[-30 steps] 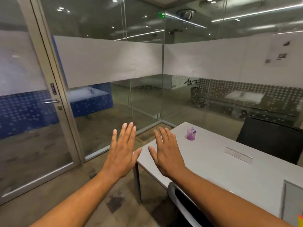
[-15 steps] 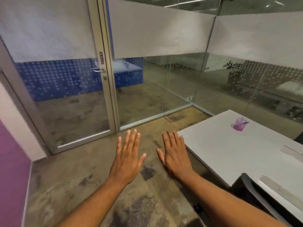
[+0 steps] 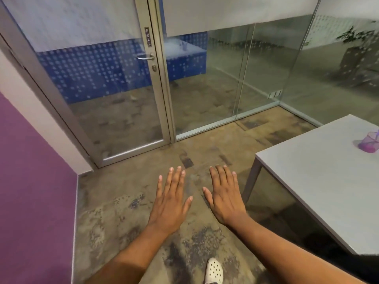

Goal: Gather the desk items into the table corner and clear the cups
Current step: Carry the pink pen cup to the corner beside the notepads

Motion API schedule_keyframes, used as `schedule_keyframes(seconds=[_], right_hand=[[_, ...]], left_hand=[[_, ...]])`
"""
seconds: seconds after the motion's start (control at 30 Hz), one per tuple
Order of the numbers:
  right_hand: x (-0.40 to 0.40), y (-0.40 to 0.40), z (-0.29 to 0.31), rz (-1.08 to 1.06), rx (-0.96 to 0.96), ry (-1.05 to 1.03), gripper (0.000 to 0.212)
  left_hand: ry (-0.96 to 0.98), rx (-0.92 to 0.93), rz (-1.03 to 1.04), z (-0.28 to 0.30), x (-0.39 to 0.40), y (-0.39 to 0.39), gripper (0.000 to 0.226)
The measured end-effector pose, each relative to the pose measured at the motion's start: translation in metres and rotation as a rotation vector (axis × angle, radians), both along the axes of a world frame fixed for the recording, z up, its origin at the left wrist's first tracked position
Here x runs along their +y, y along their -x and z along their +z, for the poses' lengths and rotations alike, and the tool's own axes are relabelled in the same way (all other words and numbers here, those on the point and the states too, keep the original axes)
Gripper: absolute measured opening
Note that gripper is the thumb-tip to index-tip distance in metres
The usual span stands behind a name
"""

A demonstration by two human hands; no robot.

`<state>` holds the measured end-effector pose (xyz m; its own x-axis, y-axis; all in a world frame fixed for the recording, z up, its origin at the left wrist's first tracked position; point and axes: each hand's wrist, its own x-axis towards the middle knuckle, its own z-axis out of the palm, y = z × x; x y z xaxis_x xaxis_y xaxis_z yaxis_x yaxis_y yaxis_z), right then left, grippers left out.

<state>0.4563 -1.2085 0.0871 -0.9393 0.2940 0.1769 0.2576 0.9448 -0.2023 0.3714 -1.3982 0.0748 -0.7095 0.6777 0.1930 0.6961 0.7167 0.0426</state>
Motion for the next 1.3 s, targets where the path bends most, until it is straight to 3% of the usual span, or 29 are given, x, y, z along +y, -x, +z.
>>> schedule_keyframes(seconds=[0.57,0.9,1.13,1.3], right_hand=[[0.138,0.192,-0.032,0.022,-0.092,0.079,0.075],[0.222,0.343,-0.057,-0.119,-0.188,0.097,0.073],[0.270,0.455,-0.048,-0.231,-0.222,0.097,0.080],[0.313,0.495,-0.044,-0.362,-0.189,0.120,0.077]], left_hand=[[-0.007,-0.059,-0.041,-0.024,0.146,0.194,0.080],[-0.008,-0.122,-0.137,-0.069,0.246,0.372,0.082],[0.010,-0.123,-0.298,-0.059,0.307,0.504,0.081],[0.046,-0.172,-0.390,-0.058,0.369,0.557,0.079]])
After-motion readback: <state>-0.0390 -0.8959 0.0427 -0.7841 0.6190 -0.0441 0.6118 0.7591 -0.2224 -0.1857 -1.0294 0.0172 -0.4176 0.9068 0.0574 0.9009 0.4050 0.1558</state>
